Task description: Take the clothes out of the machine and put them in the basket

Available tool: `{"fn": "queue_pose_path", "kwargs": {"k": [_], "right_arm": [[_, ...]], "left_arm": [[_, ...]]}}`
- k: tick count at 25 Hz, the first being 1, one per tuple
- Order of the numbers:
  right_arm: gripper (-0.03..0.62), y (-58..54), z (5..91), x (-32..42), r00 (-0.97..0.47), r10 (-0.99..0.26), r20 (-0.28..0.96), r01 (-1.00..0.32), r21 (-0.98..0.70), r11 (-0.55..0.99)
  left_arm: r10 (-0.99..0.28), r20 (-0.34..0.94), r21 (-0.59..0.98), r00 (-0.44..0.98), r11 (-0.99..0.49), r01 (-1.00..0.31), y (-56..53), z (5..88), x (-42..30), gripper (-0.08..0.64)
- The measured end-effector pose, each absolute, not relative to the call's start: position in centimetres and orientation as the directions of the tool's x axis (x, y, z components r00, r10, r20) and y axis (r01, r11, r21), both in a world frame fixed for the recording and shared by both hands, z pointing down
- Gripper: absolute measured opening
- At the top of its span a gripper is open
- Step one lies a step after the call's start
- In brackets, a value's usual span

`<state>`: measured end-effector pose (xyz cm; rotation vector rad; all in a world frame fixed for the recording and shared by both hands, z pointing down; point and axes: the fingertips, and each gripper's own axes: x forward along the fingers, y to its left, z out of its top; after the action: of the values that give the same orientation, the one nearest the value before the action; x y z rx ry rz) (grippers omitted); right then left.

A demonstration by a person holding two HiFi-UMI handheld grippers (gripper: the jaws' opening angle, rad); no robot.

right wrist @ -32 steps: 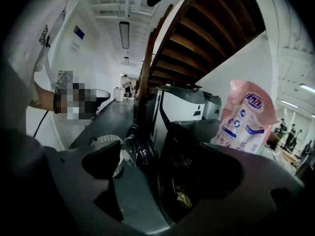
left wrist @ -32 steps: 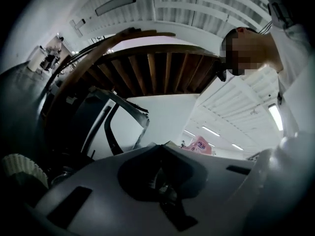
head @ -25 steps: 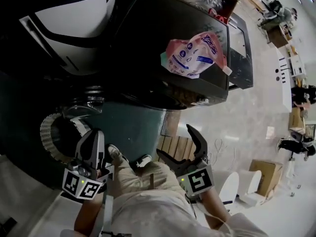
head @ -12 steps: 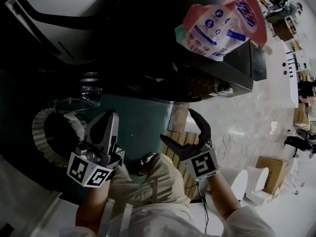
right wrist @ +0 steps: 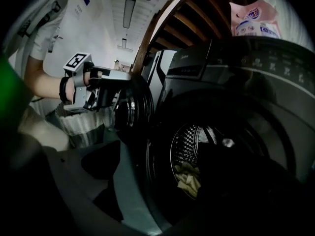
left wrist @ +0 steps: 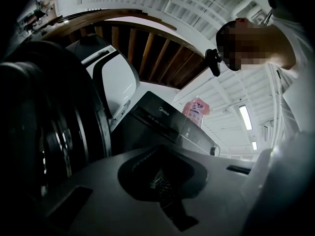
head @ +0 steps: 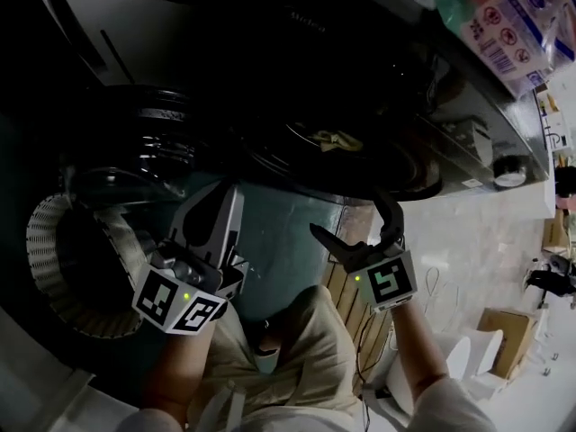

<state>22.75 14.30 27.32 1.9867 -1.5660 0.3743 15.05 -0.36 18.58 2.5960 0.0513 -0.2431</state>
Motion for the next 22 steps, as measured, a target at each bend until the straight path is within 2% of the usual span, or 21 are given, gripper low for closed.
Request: {"fn": "queue_pose_path", "kwargs": {"k": [8, 12, 18, 22], "right_arm": [[0.479, 13.8, 36.0, 29.8, 0.374, -0.787, 0.491, -0.893, 0.419, -0.163], [0.479, 13.3, 38.8, 32.0, 0.390, -0.793, 0.468, -0.851, 0.512, -0.116], [0.479, 13.0, 42.4, 34.6, 0.431, -0.743, 0.513, -0.823, 0.561, -0.090], [0.479, 11.6, 44.1, 37.6, 0.404, -0.734, 0.545, -0.831, 0.555, -0.045]], "left_arm": [[-0.002, -0.251, 0.488, 0.968, -0.864, 0.124, -0.9, 27.6, 16.0, 0.014], [0.038, -0.282, 0.498, 0.959, -0.848, 0.180, 0.1, 31.8, 17.2, 0.014], [0.085, -0.305, 0.520, 0.949, -0.819, 0.241, 0.9, 35.9, 17.3, 0.014], [0.087, -0.328, 0.516, 0.940, -0.818, 0.256, 0.3, 36.2, 17.2, 0.014]]}}
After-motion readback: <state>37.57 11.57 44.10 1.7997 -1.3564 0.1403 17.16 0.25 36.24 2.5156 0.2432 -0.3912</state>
